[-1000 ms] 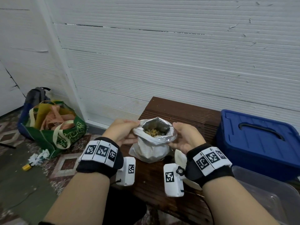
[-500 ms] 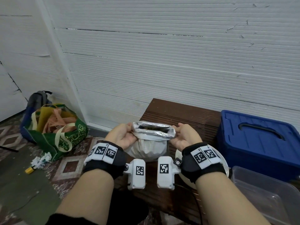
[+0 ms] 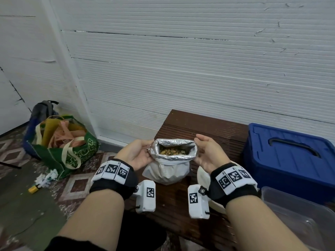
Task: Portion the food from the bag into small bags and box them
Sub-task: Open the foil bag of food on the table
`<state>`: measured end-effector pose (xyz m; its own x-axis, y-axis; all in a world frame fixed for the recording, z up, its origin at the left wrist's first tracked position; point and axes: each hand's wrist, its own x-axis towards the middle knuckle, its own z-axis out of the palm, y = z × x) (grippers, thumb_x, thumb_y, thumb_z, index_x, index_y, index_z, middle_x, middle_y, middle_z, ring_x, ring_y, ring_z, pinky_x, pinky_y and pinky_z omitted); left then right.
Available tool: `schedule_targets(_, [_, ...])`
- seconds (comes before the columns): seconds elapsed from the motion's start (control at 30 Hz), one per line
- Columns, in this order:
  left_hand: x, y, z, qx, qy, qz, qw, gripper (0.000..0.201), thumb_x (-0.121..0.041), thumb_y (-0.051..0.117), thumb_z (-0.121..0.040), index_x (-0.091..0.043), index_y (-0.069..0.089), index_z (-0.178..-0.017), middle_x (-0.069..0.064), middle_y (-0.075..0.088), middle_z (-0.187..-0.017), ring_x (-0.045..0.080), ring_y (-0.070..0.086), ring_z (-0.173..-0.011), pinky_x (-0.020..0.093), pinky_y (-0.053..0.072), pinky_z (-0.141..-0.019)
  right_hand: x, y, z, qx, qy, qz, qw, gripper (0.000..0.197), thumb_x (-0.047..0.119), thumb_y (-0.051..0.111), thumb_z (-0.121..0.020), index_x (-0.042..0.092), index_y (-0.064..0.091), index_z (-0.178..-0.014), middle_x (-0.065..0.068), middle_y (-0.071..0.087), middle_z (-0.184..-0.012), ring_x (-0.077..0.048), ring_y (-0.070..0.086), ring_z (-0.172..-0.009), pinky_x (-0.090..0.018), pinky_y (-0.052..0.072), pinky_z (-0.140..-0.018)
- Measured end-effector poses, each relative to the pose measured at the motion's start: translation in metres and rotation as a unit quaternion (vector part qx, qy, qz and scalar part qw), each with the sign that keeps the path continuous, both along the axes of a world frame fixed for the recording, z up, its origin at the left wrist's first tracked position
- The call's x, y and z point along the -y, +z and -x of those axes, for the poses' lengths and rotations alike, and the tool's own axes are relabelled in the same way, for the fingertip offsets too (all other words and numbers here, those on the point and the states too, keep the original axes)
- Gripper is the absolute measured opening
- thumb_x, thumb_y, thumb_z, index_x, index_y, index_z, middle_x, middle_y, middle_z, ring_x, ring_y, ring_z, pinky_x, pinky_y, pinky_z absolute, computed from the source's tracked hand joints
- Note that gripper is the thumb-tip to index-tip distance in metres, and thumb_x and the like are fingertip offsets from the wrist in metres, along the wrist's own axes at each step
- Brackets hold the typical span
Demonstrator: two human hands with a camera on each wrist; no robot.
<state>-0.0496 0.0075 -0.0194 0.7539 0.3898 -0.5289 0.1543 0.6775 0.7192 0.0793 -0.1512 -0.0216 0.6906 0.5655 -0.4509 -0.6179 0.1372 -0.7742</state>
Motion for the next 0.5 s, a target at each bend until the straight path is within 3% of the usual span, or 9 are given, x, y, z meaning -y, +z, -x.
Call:
schedule_targets(0.1, [-0.003,0.002,0.001,-0.013,-0.002,-0.016,1.000,0.019,-0.006,0.045,-0.098,0.004,0.061,-0.099,0.017,0.071,-0.075,0.024,0.071,-0.064,0.034,0.060,-0.057,-0.003,0.002,0.000,0.031,0.044,0.024,0.998,0.027,0.001,0.052,-0.094,0.013,0.049,-0.118,-0.011,0.059,-0.091,-0.019,0.060,-0.072,-0.036,0.058,-0.057])
schedule_targets(0.2, [0.000,0.004,0.001,-0.008,-0.007,0.003,1.000,0.024,-0.006,0.040,-0.099,0.005,0.061,-0.101,0.022,0.071,-0.081,0.031,0.071,-0.074,0.039,0.060,-0.058,-0.007,0.005,-0.001,0.045,0.035,0.046,0.997,0.028,-0.005,0.048,-0.095,0.014,0.047,-0.115,-0.013,0.056,-0.092,-0.021,0.059,-0.069,-0.050,0.056,-0.076])
schedule_targets(0.3, [0.004,0.005,-0.002,-0.015,-0.012,0.006,1.000,0.026,-0.002,0.035,-0.099,0.007,0.059,-0.098,0.024,0.070,-0.084,0.033,0.065,-0.085,0.042,0.060,-0.065,-0.010,0.003,-0.004,0.008,0.002,0.023,1.000,0.032,-0.014,0.039,-0.093,0.014,0.049,-0.105,-0.016,0.053,-0.097,-0.029,0.062,-0.100,-0.056,0.048,-0.093])
schedule_targets(0.33, [0.006,0.007,-0.003,-0.015,-0.011,0.005,1.000,0.026,0.000,0.033,-0.098,0.008,0.058,-0.096,0.024,0.070,-0.082,0.033,0.065,-0.085,0.044,0.059,-0.070,-0.011,0.003,-0.004,-0.001,-0.003,0.018,1.000,0.034,-0.016,0.038,-0.092,0.014,0.050,-0.104,-0.017,0.053,-0.098,-0.031,0.060,-0.107,-0.056,0.048,-0.093])
schedule_targets(0.4, [0.009,0.008,-0.005,-0.013,-0.003,0.005,1.000,0.028,0.004,0.028,-0.098,0.008,0.055,-0.088,0.024,0.069,-0.074,0.034,0.062,-0.083,0.046,0.052,-0.078,-0.012,0.003,-0.005,0.001,0.002,0.025,1.000,0.035,-0.016,0.037,-0.092,0.014,0.050,-0.106,-0.016,0.054,-0.098,-0.027,0.062,-0.095,-0.051,0.054,-0.084])
schedule_targets(0.47, [0.012,0.013,-0.004,-0.014,0.013,0.007,1.000,0.027,0.005,0.025,-0.099,0.006,0.051,-0.091,0.027,0.068,-0.081,0.036,0.059,-0.085,0.050,0.044,-0.087,-0.012,0.003,-0.005,0.009,0.012,0.045,0.999,0.038,-0.017,0.036,-0.092,0.014,0.050,-0.110,-0.014,0.056,-0.094,-0.022,0.060,-0.078,-0.041,0.058,-0.064])
schedule_targets(0.5, [0.012,0.014,-0.004,-0.017,0.019,0.003,1.000,0.025,0.005,0.025,-0.099,0.005,0.050,-0.103,0.030,0.066,-0.093,0.037,0.059,-0.085,0.053,0.042,-0.087,-0.011,0.003,-0.004,0.009,0.017,0.053,0.998,0.039,-0.017,0.037,-0.092,0.013,0.050,-0.112,-0.013,0.057,-0.093,-0.021,0.060,-0.075,-0.036,0.058,-0.054])
